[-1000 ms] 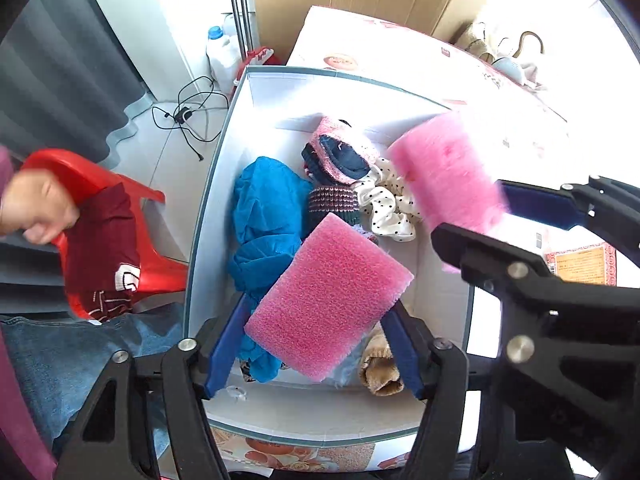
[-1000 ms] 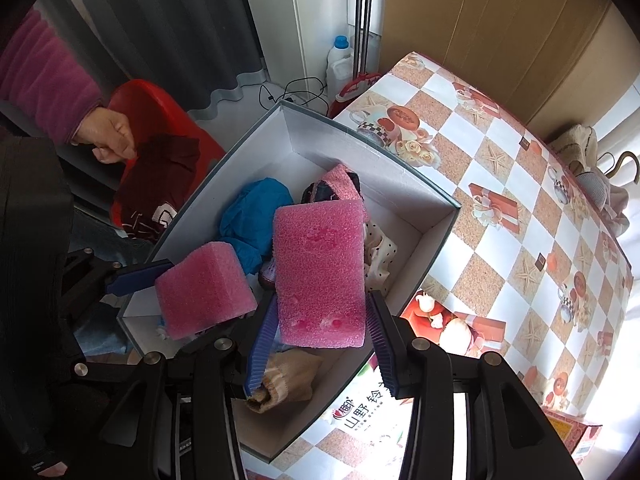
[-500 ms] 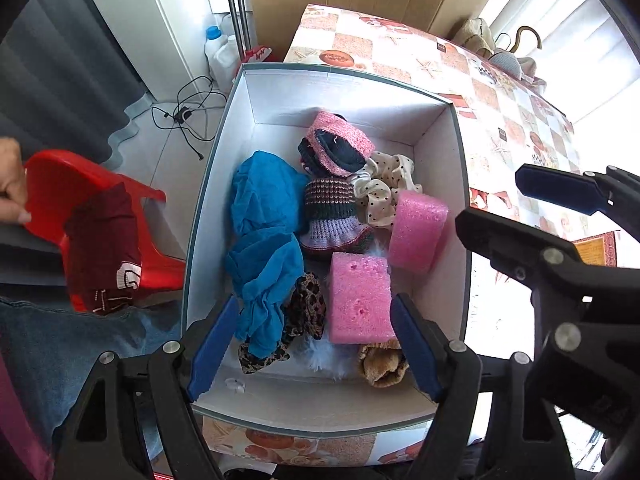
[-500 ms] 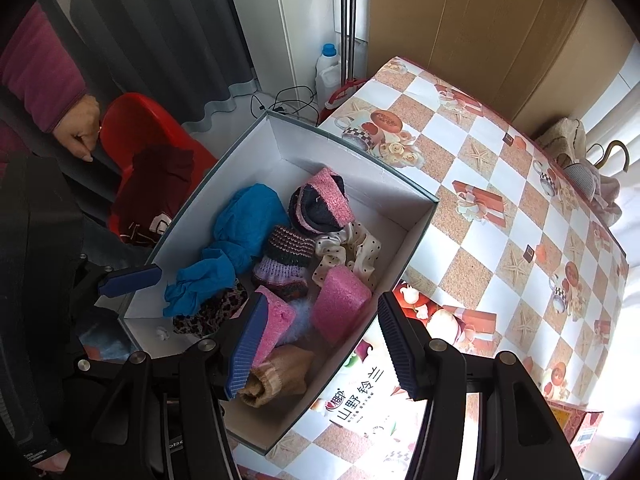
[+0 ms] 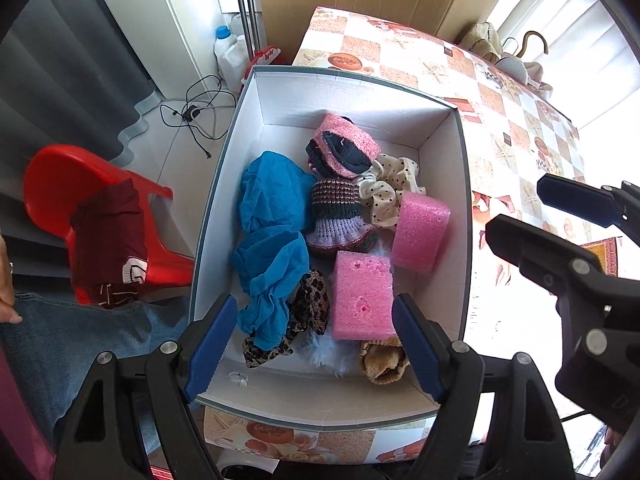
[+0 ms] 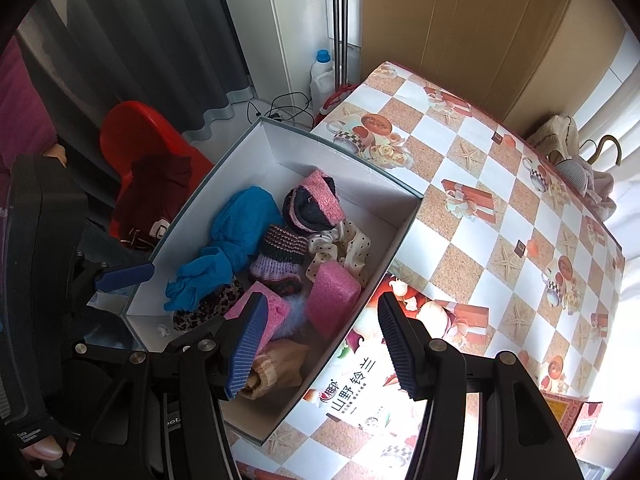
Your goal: Organize soft objects
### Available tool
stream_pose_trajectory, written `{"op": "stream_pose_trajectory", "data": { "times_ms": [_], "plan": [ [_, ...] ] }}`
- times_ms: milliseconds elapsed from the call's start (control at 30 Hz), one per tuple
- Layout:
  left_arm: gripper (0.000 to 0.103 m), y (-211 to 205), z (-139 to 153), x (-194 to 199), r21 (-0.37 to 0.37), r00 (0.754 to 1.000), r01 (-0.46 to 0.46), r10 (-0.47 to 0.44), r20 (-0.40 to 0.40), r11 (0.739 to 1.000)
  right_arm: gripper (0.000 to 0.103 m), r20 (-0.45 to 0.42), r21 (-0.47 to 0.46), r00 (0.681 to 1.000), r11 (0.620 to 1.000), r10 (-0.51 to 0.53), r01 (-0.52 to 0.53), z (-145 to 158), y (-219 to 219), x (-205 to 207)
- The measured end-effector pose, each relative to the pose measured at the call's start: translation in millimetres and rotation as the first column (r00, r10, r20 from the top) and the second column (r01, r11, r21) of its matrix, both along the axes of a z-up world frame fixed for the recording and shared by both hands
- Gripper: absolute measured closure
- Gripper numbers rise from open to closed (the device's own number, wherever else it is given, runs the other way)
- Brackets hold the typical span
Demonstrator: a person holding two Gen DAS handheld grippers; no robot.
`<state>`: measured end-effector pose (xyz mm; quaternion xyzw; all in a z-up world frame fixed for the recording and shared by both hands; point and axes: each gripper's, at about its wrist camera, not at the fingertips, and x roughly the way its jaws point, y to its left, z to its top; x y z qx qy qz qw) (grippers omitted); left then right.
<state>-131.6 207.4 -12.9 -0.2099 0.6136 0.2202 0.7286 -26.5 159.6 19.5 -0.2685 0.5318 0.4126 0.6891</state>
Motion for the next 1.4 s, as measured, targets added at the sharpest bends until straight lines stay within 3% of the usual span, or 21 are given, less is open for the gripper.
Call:
{"op": "stream_pose_trajectory", "data": {
  "times_ms": [533,767,967,1133,1333,1400],
  "plan": [
    [0.018,9,6,-9,-0.006,0.997,-0.068,0.068,0.021,0.998,0.044,0.009,0.004,1.0,1.0,0.003,-0.003,5,-6,-2],
    [0.018,18,14,-18,-0.104,0.985,-0.117,0.129,0.118,0.988,0.044,0.011,0.004,1.0,1.0,0.005,-0.005,7,-7,-1],
    [0.018,24,8,-19,-0.074,0.987,-0.15,0.154,0.044,0.986,0.044,0.009,0.001,1.0,1.0,0.001,-0.001,7,-8,-1],
    [0.018,31,3,-24,-0.09,0.983,-0.17,0.175,0.047,0.981,0.044,0.006,0.003,1.0,1.0,-0.014,0.014,6,-13,-2],
    [0.015,29,4,-27,-0.054,0.975,-0.215,0.217,0.039,0.975,0.044,0.001,0.021,0.998,0.998,-0.065,0.065,9,-34,-3],
    [0.015,21,5,-22,-0.024,0.983,-0.183,0.183,0.025,0.983,0.044,0.001,0.036,0.995,0.994,-0.099,0.099,13,-50,-4]
  ]
}}
